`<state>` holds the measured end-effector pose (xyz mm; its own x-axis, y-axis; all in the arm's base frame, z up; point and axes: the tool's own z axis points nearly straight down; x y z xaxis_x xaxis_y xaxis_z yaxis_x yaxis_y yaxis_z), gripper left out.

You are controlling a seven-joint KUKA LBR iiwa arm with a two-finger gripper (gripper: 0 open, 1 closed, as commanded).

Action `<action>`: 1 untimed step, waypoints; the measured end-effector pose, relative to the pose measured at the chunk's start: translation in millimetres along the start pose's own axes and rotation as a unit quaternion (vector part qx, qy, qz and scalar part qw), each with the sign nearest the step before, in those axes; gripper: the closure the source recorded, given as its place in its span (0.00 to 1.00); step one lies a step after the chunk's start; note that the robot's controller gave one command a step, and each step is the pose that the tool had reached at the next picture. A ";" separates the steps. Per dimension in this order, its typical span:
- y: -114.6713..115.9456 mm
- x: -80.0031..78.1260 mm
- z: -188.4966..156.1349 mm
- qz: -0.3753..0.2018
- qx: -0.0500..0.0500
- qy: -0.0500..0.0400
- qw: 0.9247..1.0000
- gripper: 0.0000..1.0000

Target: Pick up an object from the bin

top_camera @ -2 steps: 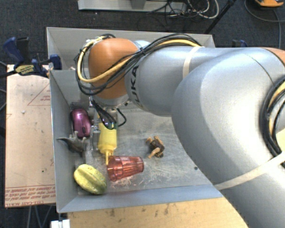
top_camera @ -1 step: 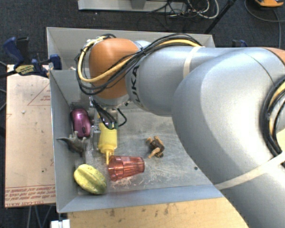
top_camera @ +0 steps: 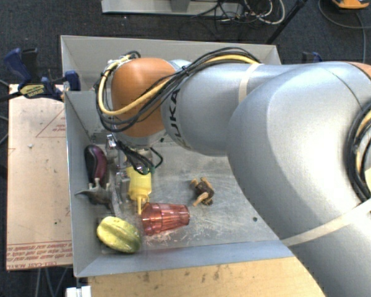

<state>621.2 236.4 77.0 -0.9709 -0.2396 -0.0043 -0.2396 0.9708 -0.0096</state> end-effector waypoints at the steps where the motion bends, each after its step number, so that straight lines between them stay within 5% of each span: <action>1: 9.1 -17.7 3.6 -0.093 -0.002 -0.001 0.996 1.00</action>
Offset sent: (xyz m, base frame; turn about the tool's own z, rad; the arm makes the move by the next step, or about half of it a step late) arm 0.0000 0.0000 0.0000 0.0000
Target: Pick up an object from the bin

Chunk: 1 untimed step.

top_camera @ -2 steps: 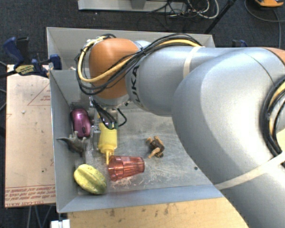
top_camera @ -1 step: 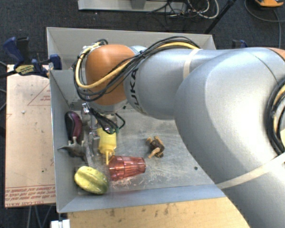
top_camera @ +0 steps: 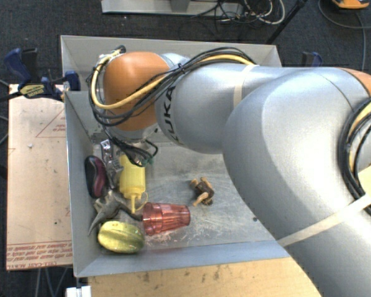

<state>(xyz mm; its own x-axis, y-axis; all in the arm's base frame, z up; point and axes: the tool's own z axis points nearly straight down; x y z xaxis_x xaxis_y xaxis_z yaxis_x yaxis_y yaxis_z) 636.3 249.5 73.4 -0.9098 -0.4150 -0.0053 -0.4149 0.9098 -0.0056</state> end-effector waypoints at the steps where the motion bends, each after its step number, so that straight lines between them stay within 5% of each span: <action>1: 0.0 0.0 0.0 0.000 0.000 0.000 1.000 1.00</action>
Offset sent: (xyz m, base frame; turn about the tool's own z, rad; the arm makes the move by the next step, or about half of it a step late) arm -0.0101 -0.0363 0.1787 0.0060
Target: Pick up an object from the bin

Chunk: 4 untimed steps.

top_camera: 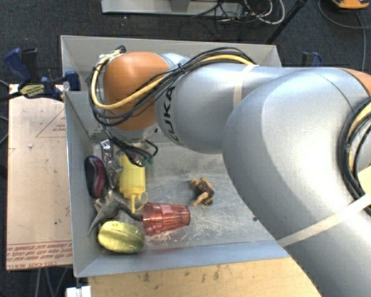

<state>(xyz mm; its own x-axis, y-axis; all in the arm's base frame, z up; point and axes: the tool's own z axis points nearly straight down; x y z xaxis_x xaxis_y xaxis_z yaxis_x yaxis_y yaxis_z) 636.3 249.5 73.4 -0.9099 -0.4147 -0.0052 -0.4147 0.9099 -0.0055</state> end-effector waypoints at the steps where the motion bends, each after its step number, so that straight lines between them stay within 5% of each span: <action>1: -30.7 21.0 -183.9 0.005 -0.002 -0.004 1.000 1.00; 2: -29.8 22.4 -179.1 0.004 -0.003 0.000 1.000 1.00; 3: -30.1 15.9 -126.4 -0.008 -0.003 -0.002 1.000 1.00; 4: -24.3 26.5 -76.1 -0.020 -0.003 0.001 1.000 0.00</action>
Offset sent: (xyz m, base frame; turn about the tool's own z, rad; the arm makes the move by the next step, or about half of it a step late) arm 0.0000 0.0000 0.0000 0.0000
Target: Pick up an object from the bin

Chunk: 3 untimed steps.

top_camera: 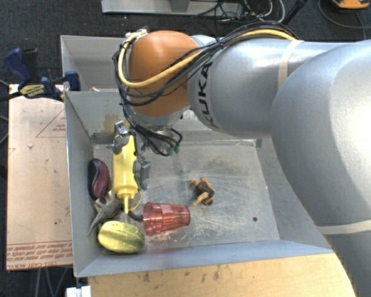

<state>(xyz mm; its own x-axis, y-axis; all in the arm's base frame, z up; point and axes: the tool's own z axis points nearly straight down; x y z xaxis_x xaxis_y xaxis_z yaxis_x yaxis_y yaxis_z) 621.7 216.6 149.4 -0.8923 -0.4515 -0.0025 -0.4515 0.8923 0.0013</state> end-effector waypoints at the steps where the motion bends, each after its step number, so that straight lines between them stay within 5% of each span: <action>1: -0.1 0.0 0.0 0.000 0.000 0.000 1.000 0.00; 2: 0.9 -4.7 46.7 -0.033 0.001 -0.003 0.999 0.00; 3: 2.6 11.2 76.8 -0.059 0.001 -0.002 0.998 0.00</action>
Offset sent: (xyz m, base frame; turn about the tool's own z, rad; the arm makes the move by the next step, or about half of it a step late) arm 0.0025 0.0039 -0.0794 -0.1061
